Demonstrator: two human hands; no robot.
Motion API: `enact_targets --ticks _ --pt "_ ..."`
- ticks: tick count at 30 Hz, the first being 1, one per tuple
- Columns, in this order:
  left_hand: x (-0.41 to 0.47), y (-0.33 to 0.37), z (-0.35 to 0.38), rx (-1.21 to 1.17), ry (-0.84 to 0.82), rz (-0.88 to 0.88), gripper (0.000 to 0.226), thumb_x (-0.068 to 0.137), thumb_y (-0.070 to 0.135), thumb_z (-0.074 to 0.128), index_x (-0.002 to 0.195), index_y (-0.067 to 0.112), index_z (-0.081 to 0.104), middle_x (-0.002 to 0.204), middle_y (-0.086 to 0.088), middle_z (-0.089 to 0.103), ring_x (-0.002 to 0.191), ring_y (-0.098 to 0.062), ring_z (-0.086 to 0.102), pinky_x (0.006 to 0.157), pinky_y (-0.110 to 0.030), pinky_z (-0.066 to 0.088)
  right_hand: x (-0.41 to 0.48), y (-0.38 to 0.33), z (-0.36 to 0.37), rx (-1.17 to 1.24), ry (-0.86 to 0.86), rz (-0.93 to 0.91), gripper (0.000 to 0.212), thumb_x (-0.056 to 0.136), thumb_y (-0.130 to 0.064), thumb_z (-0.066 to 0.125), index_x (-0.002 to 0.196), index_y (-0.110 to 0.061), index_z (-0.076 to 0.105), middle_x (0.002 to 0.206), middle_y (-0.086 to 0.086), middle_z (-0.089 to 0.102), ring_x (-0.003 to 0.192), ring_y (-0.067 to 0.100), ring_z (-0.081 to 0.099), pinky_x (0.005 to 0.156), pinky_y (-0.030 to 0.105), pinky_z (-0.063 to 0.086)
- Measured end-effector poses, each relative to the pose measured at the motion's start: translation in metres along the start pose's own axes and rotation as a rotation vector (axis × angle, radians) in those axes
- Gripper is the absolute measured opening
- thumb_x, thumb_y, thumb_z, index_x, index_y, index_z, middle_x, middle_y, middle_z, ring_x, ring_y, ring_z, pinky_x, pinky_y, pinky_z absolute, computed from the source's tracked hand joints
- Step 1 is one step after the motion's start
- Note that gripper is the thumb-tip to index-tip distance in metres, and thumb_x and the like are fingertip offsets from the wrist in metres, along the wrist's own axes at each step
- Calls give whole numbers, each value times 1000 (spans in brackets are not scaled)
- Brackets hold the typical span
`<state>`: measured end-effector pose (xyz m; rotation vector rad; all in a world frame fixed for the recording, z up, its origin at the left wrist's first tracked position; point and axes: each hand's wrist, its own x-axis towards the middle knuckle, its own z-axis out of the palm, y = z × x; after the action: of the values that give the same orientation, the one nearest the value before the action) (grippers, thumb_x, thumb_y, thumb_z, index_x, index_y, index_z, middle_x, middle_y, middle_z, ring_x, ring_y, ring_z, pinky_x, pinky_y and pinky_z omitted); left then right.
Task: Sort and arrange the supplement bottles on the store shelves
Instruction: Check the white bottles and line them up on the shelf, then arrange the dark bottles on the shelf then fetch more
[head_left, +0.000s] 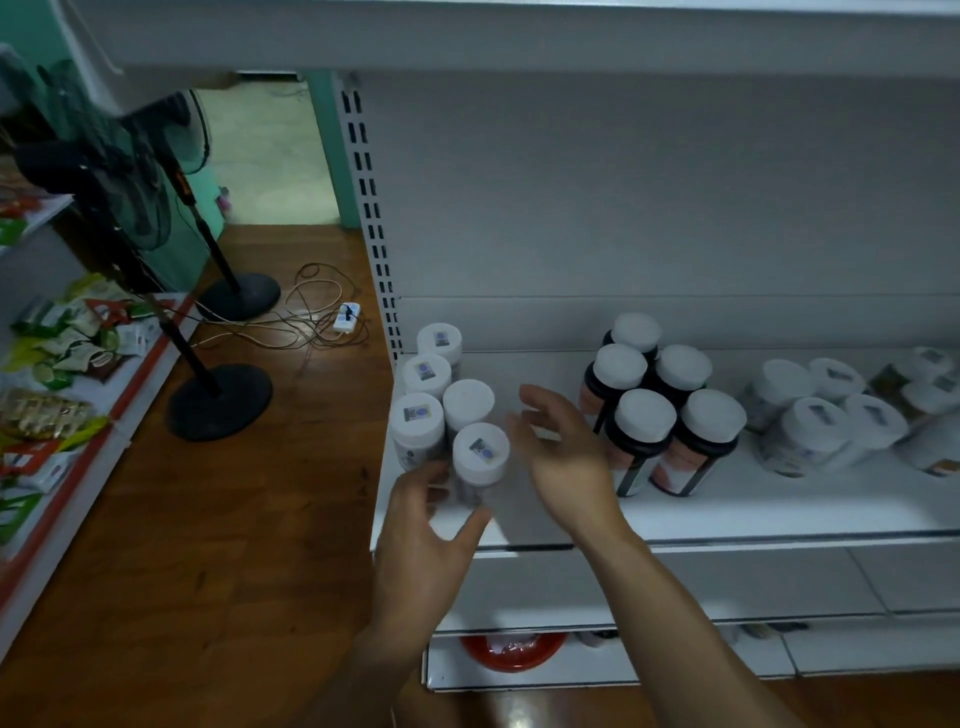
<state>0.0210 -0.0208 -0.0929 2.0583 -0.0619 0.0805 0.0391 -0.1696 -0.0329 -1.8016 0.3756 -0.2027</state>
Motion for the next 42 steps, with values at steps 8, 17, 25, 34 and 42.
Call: enact_targets --ticks 8,17,25,34,42 --pt "-22 42 27 -75 -222 107 34 81 29 77 106 41 57 102 20 62 97 3 58 78 -9 46 -11 -8 -68 -255 199 -290 26 89 -25 68 114 -21 67 103 -9 65 89 3 60 71 4 41" --pt "14 71 114 -18 -244 98 56 74 42 78 121 20 58 113 11 56 102 -7 55 86 -27 49 5 2 -114 -963 302 -548 32 69 -36 63 91 -14 71 82 6 68 79 34 60 61 33 48" --pt "10 75 129 -34 -200 118 40 68 52 63 99 26 59 91 6 66 84 -9 63 72 -34 54 10 11 -121 -910 231 -636 20 66 -29 58 80 -15 65 75 3 62 77 31 56 56 34 45" --pt "-12 88 93 -171 -157 186 53 77 27 79 120 42 53 117 18 59 109 5 57 89 -15 48 -18 -2 -134 -511 5 -569 55 76 -37 75 126 -27 55 124 -8 58 116 12 51 90 29 47" --pt "-35 81 59 -234 -126 294 66 71 27 83 122 48 45 127 19 55 121 -2 54 97 -18 46 -63 -6 -115 -153 -48 -450 61 73 -43 76 129 -35 54 126 -22 54 122 1 50 96 27 46"
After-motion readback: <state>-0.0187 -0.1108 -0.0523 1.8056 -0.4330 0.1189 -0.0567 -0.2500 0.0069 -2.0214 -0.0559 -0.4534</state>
